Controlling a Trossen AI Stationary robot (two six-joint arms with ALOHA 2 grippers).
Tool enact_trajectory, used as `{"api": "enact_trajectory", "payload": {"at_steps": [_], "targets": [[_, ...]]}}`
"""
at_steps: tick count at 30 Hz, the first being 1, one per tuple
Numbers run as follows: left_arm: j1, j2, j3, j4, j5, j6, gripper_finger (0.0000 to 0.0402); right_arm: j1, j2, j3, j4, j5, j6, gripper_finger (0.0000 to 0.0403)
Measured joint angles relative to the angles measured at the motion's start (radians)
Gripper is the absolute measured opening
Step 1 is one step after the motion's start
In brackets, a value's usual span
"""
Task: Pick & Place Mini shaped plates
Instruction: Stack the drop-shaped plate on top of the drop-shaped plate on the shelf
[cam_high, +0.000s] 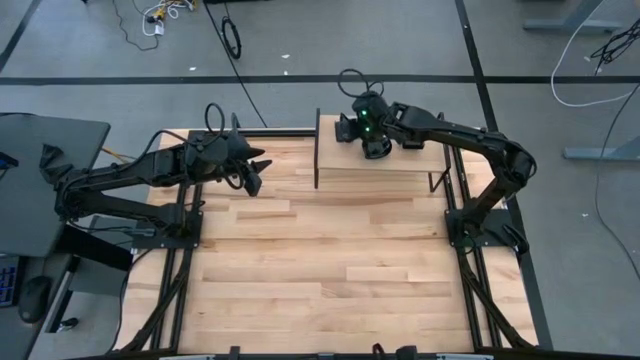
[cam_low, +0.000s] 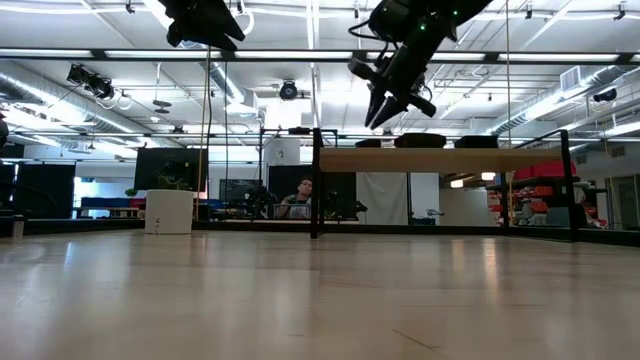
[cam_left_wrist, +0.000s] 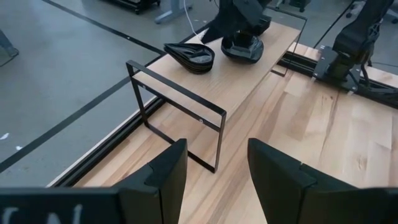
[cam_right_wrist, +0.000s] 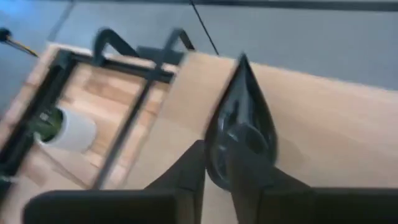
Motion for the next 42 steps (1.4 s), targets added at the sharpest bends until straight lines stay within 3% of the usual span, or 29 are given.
{"api": "enact_trajectory", "payload": {"at_steps": [6, 12, 29, 42], "targets": [[0.000, 0.000, 0.000, 0.000, -0.001, 0.000, 0.0174, -0.001, 0.008, 0.000, -0.088, 0.117, 0.030, 0.0008], [0.000, 0.000, 0.000, 0.000, 0.002, -0.008, 0.0174, -0.029, 0.020, 0.000, -0.102, 0.176, 0.089, 0.0010], [0.000, 0.000, 0.000, -0.002, 0.044, -0.034, 0.0174, -0.113, 0.089, 0.000, -0.006, -0.021, -0.142, 0.0002], [0.000, 0.000, 0.000, -0.001, 0.045, -0.043, 0.0174, -0.052, 0.089, 0.000, -0.039, -0.050, -0.297, 0.0008]]}}
